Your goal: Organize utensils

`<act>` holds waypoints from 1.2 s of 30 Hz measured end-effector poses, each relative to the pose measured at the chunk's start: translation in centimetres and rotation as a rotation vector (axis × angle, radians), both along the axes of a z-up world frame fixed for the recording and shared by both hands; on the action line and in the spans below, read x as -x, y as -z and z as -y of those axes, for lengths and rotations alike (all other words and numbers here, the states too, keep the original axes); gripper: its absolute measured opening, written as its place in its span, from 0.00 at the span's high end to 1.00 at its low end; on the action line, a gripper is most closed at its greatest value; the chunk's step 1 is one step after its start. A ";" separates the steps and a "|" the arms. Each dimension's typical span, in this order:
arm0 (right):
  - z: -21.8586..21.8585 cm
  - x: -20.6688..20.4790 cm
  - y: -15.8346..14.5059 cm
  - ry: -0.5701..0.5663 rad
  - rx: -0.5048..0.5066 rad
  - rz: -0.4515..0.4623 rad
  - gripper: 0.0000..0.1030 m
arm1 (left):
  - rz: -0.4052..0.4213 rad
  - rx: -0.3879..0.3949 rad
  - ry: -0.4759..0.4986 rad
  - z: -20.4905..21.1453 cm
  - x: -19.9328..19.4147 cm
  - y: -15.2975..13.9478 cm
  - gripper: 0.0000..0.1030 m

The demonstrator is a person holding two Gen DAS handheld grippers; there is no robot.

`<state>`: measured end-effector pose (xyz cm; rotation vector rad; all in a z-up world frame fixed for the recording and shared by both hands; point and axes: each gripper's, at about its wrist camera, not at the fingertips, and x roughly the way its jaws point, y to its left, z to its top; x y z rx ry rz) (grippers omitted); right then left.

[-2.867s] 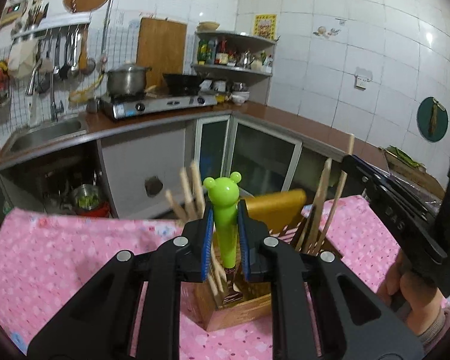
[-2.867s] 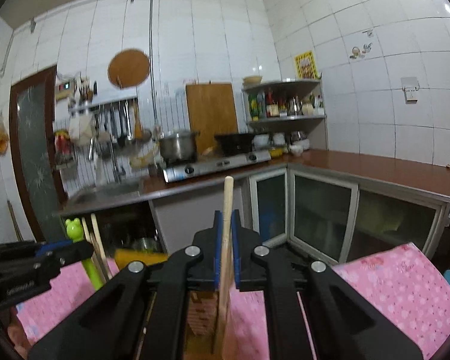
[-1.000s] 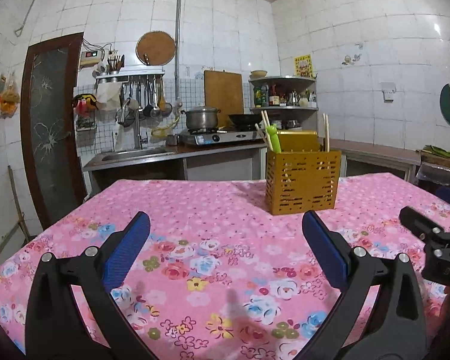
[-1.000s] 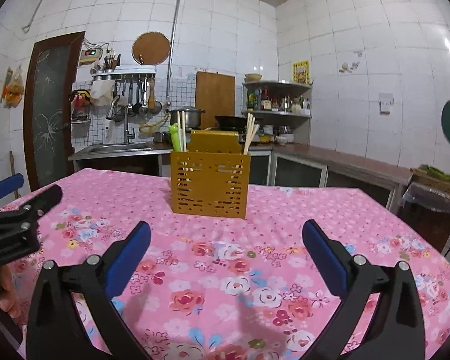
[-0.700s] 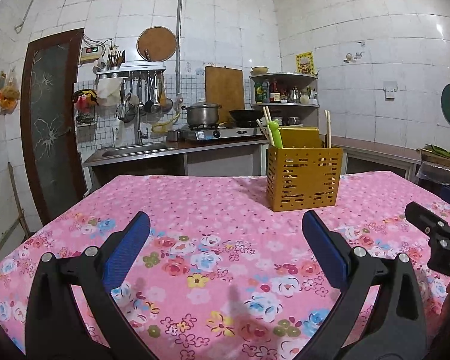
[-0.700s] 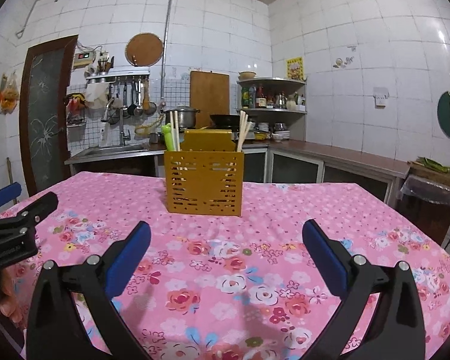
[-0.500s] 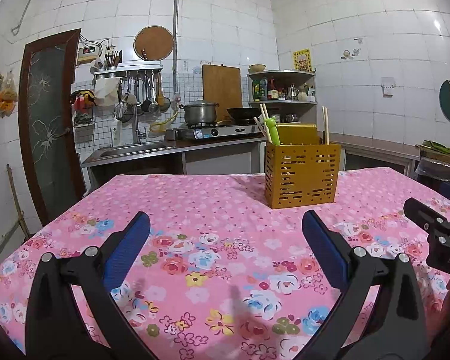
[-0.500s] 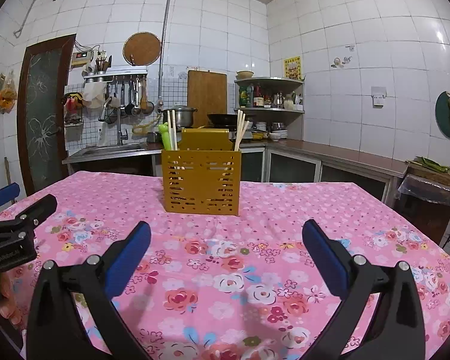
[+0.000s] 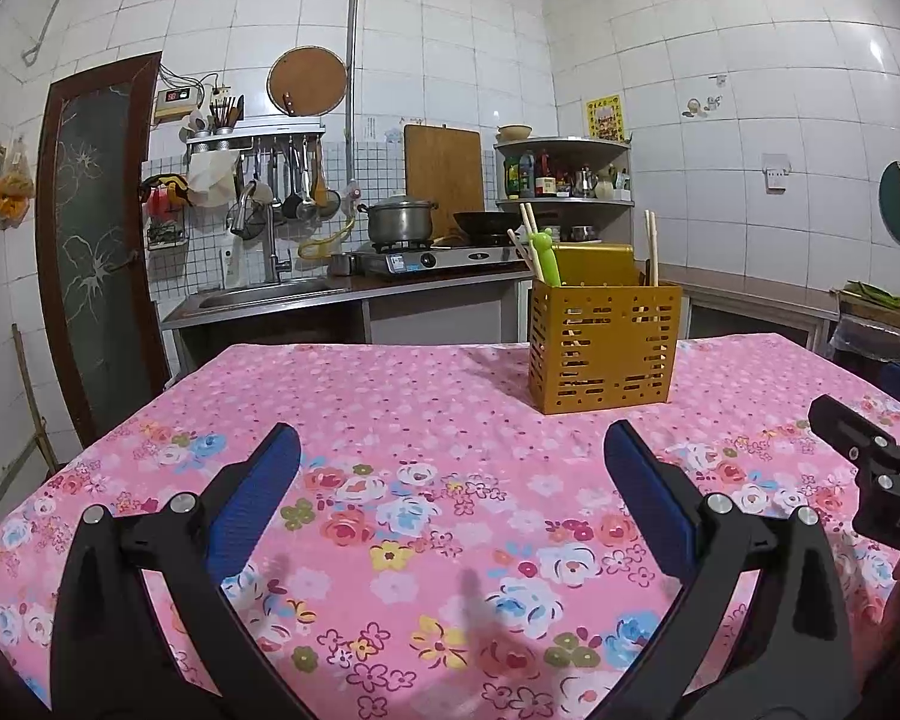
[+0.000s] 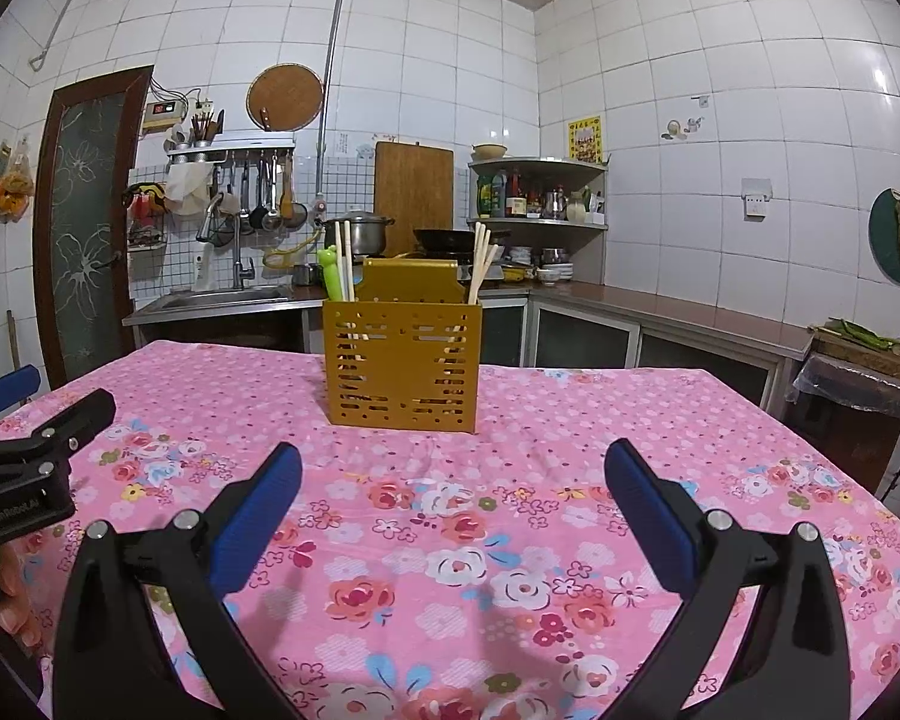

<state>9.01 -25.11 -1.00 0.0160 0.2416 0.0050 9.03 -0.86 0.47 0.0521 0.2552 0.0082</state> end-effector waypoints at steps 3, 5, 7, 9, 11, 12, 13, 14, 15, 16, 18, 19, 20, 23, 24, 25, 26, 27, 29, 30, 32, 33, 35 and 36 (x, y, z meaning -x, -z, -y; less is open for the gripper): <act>0.1 0.0 0.0 0.009 -0.002 -0.002 0.04 | -0.001 -0.001 0.002 0.0 -0.1 0.0 0.05; 0.2 0.0 -0.1 0.011 -0.003 -0.002 0.04 | -0.002 0.000 0.005 0.1 -0.1 0.0 0.05; 0.2 0.0 -0.1 0.013 -0.002 -0.003 0.04 | -0.004 -0.001 0.009 0.1 -0.1 0.1 0.05; 0.2 -0.1 -0.1 0.013 0.001 -0.005 0.04 | -0.005 -0.002 0.009 0.2 -0.2 0.1 0.05; 0.1 -0.1 -0.1 0.012 0.003 -0.005 0.04 | -0.005 0.000 0.009 0.1 -0.1 0.1 0.05; 0.1 -0.1 -0.1 0.012 0.003 -0.004 0.04 | -0.006 0.001 0.010 0.2 -0.1 0.1 0.05; 0.1 -0.1 -0.2 0.013 0.003 -0.004 0.04 | -0.006 0.002 0.009 0.2 -0.1 0.2 0.05; 0.2 -0.1 -0.1 0.013 0.003 -0.005 0.04 | -0.005 0.002 0.010 0.2 -0.1 0.2 0.05; 0.2 -0.1 -0.1 0.013 0.003 -0.006 0.04 | -0.005 0.002 0.010 0.2 -0.1 0.2 0.05; 0.2 -0.1 -0.1 0.013 0.003 -0.006 0.04 | -0.004 0.002 0.009 0.2 -0.1 0.2 0.05; 0.2 -0.1 -0.2 0.017 0.002 -0.007 0.04 | -0.002 0.001 0.009 0.3 0.0 0.2 0.05; 0.3 -0.1 -0.1 0.018 0.000 -0.007 0.04 | -0.003 0.002 0.009 0.3 0.0 0.2 0.05; 0.2 -0.1 -0.2 0.020 0.000 -0.008 0.04 | -0.004 0.002 0.009 0.3 0.0 0.2 0.05; 0.3 -0.1 -0.2 0.022 0.000 -0.008 0.04 | -0.003 0.002 0.009 0.3 0.0 0.2 0.05; 0.3 -0.1 -0.2 0.022 0.001 -0.008 0.04 | -0.004 0.001 0.010 0.4 0.0 0.2 0.05; 0.3 0.0 -0.2 0.022 0.000 -0.008 0.04 | -0.004 0.001 0.010 0.4 0.0 0.2 0.05; 0.3 -0.1 -0.2 0.022 0.000 -0.007 0.04 | -0.004 0.001 0.010 0.4 0.0 0.2 0.05; 0.3 -0.1 -0.2 0.022 0.001 -0.006 0.04 | -0.004 0.000 0.011 0.5 0.1 0.3 0.05; 0.3 0.0 -0.2 0.022 0.001 -0.007 0.04 | -0.005 -0.001 0.013 0.4 0.1 0.2 0.05; 0.3 -0.1 -0.2 0.023 0.002 -0.007 0.04 | -0.004 -0.001 0.013 0.4 0.2 0.2 0.05; 0.3 -0.1 -0.2 0.023 0.001 -0.007 0.04 | -0.003 0.000 0.011 0.4 0.2 0.2 0.05; 0.4 -0.1 -0.2 0.024 0.001 -0.007 0.04 | -0.003 0.000 0.011 0.4 0.2 0.2 0.05; 0.4 -0.1 -0.2 0.025 0.001 -0.007 0.04 | -0.001 0.000 0.011 0.4 0.2 0.2 0.05; 0.5 -0.1 -0.2 0.024 0.001 -0.007 0.04 | 0.000 0.000 0.011 0.5 0.3 0.2 0.05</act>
